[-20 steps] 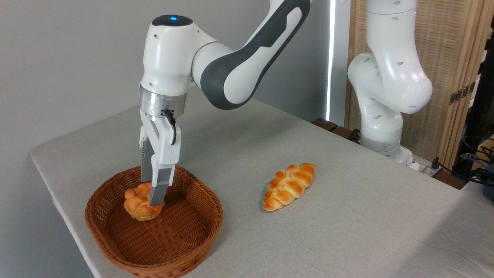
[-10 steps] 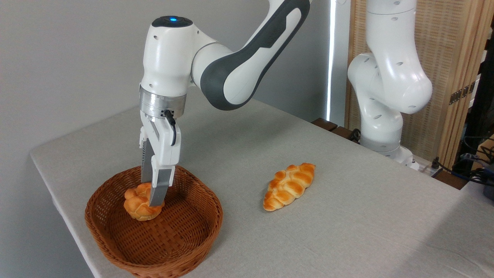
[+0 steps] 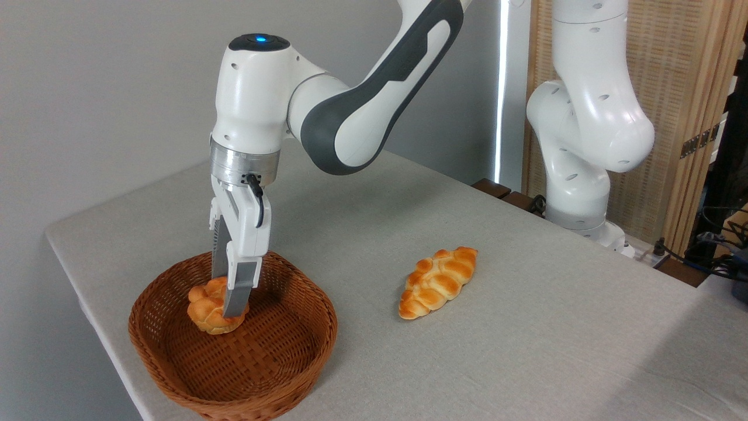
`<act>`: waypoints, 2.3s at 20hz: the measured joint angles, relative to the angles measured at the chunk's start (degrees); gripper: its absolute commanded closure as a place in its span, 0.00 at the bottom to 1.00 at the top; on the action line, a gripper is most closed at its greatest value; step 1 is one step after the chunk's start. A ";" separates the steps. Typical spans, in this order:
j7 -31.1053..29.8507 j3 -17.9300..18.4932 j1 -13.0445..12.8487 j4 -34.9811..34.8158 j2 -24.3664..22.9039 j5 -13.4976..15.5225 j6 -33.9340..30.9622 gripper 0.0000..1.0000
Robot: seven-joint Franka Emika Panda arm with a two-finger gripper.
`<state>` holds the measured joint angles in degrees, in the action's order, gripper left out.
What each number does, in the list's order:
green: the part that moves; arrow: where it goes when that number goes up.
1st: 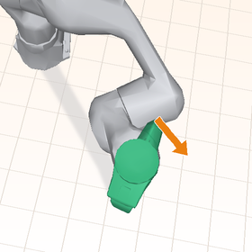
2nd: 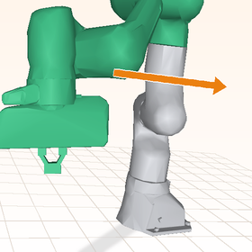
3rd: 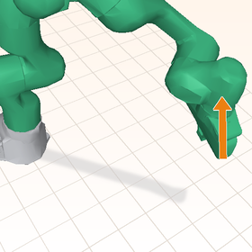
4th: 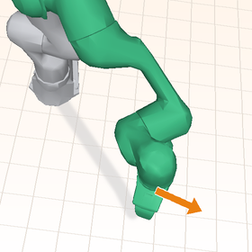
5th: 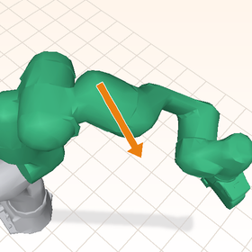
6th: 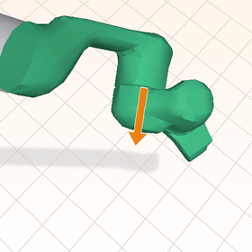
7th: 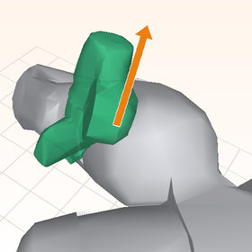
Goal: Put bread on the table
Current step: 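Close the gripper on the round golden bun inside the basket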
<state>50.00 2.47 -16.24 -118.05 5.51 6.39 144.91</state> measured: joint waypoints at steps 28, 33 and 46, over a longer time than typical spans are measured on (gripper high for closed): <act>0.02 -0.47 -0.03 0.00 1.40 -0.02 3.08 0.32; 0.04 -0.47 -0.03 0.00 1.40 -0.03 3.08 0.46; 0.68 -0.50 -0.04 0.00 1.40 -0.03 3.08 0.53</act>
<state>50.68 1.97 -16.28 -118.05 6.92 6.36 148.00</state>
